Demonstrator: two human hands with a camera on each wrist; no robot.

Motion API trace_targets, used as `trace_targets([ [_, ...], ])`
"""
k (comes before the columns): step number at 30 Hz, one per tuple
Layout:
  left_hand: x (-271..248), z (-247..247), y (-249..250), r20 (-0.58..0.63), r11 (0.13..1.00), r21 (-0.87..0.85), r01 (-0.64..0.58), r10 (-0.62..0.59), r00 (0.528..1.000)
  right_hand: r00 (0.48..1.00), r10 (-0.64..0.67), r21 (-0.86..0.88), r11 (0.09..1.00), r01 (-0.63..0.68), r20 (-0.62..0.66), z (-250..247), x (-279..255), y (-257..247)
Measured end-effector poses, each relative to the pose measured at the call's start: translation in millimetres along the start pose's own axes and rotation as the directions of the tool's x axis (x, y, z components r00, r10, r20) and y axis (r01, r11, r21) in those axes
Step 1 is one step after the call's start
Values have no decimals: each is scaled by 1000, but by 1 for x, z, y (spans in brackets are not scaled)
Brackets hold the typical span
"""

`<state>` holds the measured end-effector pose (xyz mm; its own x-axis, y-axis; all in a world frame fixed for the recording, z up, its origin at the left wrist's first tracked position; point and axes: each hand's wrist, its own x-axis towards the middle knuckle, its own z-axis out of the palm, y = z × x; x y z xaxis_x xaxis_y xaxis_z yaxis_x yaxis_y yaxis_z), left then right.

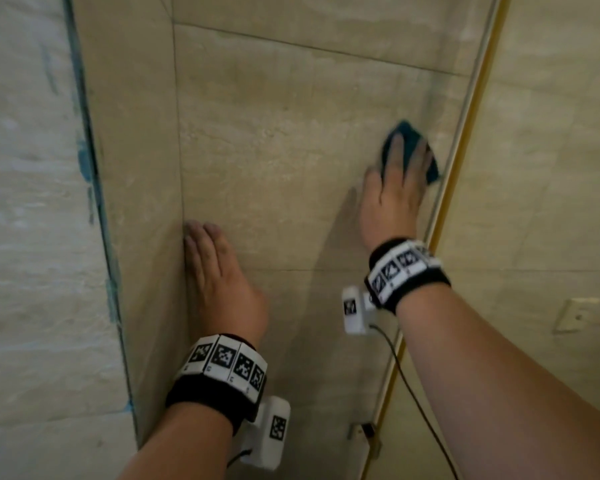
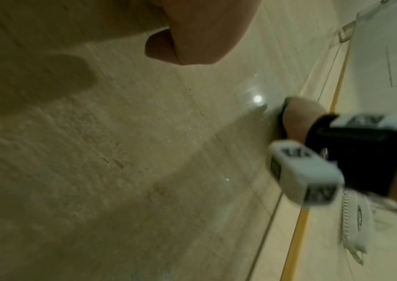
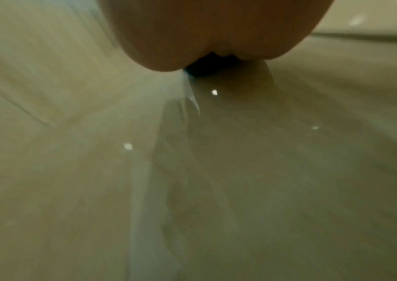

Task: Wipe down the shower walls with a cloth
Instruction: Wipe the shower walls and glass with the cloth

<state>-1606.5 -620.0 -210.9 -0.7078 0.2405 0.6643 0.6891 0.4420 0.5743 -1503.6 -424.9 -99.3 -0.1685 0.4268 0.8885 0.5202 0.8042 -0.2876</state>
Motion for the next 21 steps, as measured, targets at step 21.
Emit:
trace_targets([
  [21, 24, -24, 36, -57, 992, -119, -49, 43, 997, 996, -90, 6, 996, 90, 20, -39, 53, -51],
])
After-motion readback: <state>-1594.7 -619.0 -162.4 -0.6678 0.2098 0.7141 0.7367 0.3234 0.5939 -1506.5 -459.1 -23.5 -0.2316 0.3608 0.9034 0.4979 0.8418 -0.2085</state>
